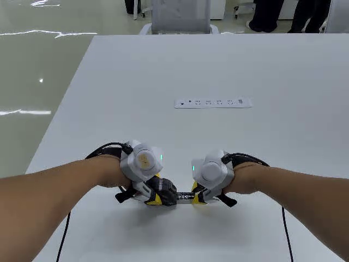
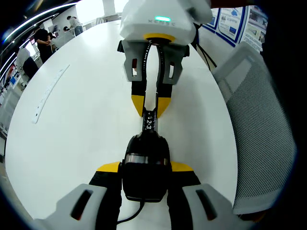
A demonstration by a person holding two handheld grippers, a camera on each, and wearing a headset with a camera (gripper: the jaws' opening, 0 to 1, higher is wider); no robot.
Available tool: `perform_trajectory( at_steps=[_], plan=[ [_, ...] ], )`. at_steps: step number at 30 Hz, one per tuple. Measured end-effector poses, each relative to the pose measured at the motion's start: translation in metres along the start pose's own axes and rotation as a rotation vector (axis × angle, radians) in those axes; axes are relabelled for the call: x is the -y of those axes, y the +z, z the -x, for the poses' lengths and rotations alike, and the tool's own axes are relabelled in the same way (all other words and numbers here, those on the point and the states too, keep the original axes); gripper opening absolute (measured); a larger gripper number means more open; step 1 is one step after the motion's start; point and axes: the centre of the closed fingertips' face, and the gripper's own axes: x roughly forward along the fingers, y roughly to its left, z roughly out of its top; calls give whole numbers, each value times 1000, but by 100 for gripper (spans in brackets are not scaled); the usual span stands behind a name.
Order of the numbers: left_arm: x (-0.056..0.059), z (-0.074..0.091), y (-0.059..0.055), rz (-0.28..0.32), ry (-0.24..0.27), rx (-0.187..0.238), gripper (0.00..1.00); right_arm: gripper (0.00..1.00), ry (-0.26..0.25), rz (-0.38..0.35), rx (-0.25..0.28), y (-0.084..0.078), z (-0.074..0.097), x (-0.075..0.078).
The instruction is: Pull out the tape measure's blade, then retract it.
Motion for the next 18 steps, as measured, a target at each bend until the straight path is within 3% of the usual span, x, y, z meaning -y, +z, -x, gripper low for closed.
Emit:
perform_trajectory(
  at_steps=[18],
  plan=[
    [1,0,0,1,3,5,32,13,4,-1,-13,-9,5,-1]
  ],
)
